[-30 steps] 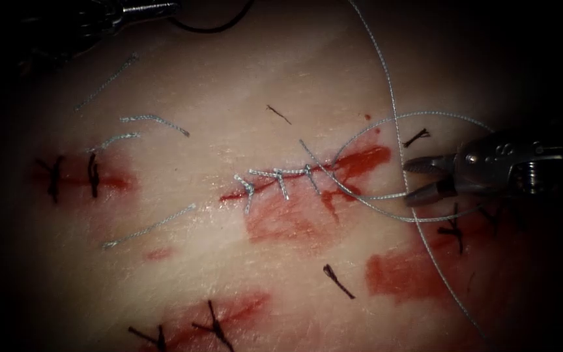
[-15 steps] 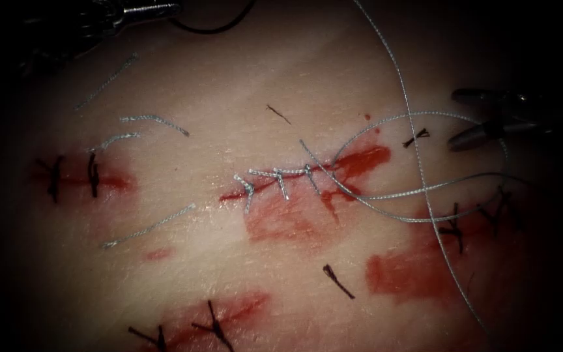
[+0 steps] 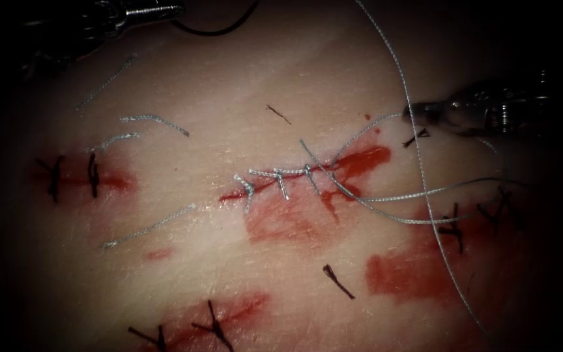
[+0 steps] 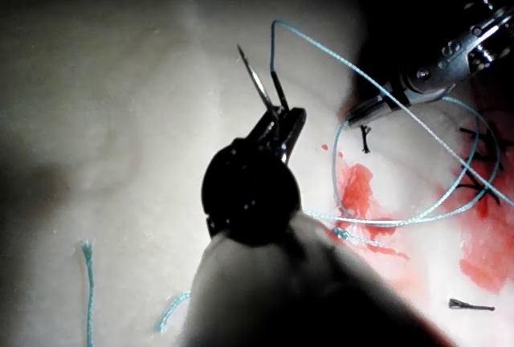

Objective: Wound Closure

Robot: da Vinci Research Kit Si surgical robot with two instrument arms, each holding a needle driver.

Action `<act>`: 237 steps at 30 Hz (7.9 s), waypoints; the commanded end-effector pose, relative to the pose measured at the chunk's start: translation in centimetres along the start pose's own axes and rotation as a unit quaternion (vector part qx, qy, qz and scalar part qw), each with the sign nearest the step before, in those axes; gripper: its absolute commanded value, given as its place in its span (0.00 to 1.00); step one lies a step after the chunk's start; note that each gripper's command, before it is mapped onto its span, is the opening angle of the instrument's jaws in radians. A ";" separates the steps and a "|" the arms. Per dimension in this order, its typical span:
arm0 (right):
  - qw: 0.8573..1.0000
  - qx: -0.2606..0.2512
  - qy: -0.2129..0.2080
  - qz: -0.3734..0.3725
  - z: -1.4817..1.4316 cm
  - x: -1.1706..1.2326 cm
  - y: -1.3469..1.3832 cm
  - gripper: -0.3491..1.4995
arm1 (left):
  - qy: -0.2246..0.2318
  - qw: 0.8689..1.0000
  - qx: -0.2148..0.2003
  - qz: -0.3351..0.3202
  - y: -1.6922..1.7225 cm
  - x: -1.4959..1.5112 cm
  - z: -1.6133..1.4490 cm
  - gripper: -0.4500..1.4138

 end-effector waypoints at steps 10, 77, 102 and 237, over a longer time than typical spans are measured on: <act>0.992 -0.082 0.000 0.096 -0.59 -0.10 0.53 0.00 | 0.001 1.000 0.001 0.001 -0.02 -0.05 0.07 0.00; 0.942 0.300 0.053 0.142 -0.03 0.17 -0.83 0.51 | -0.005 1.000 -0.012 0.000 0.03 -0.06 0.10 0.00; 0.970 0.145 -0.080 0.176 -0.46 -0.62 -0.54 0.72 | -0.004 1.000 -0.011 0.001 0.03 -0.08 0.12 0.00; 0.952 0.198 0.083 0.219 0.11 0.62 -1.02 0.62 | -0.005 0.994 -0.110 -0.013 0.41 0.04 0.19 0.00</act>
